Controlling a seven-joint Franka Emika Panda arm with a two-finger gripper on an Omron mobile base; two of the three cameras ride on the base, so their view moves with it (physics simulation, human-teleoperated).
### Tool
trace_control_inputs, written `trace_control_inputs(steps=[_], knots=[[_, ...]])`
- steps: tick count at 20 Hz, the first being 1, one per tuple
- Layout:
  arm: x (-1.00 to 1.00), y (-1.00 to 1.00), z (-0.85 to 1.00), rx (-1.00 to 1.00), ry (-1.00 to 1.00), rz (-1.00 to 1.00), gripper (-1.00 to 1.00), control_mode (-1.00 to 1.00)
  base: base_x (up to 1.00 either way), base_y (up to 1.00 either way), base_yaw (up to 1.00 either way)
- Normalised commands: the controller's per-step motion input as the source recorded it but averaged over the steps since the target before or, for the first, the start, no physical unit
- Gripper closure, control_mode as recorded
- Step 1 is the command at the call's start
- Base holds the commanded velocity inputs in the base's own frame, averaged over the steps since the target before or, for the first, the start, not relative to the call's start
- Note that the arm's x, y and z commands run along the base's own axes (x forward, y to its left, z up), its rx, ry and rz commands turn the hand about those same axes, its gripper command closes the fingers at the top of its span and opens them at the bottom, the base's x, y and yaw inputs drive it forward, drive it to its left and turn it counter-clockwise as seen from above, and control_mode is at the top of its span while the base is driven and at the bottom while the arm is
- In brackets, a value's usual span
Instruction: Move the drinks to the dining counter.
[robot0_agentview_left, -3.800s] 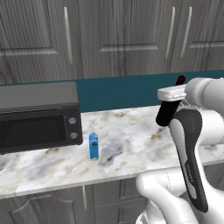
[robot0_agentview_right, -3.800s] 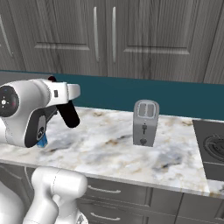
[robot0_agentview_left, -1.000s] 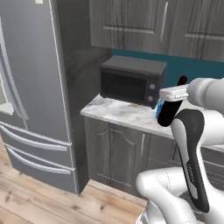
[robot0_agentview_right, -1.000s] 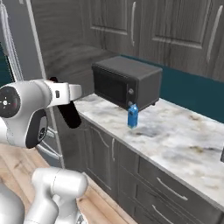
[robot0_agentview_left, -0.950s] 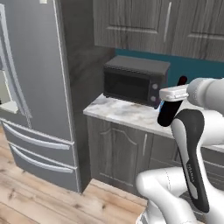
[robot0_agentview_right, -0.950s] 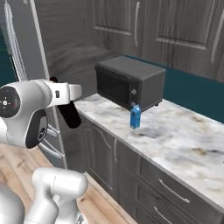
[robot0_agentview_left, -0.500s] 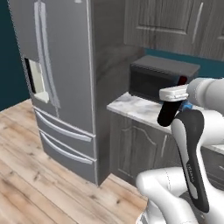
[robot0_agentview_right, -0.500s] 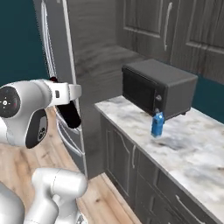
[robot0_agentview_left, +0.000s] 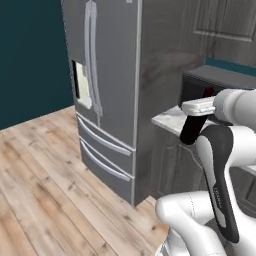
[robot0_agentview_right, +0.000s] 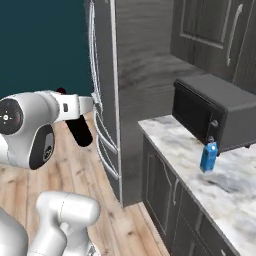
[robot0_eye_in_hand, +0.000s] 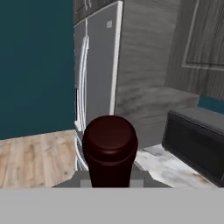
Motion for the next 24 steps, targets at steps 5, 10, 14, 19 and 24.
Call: trace_control_inputs(steps=[5, 10, 14, 19, 24], knots=[[0.0, 0.0, 0.0, 0.0, 0.0, 0.0, 1.0, 1.0, -0.21, 0.11, 0.39], [0.0, 0.0, 0.0, 0.0, 0.0, 0.0, 1.0, 1.0, -0.23, 0.03, 0.37], [0.0, 0.0, 0.0, 0.0, 0.0, 0.0, 1.0, 1.0, -0.16, 0.13, 0.37], [0.0, 0.0, 0.0, 0.0, 0.0, 0.0, 1.0, 1.0, -0.13, 0.08, 0.35], [0.0, 0.0, 0.0, 0.0, 0.0, 0.0, 1.0, 1.0, -0.2, 0.0, 0.36]])
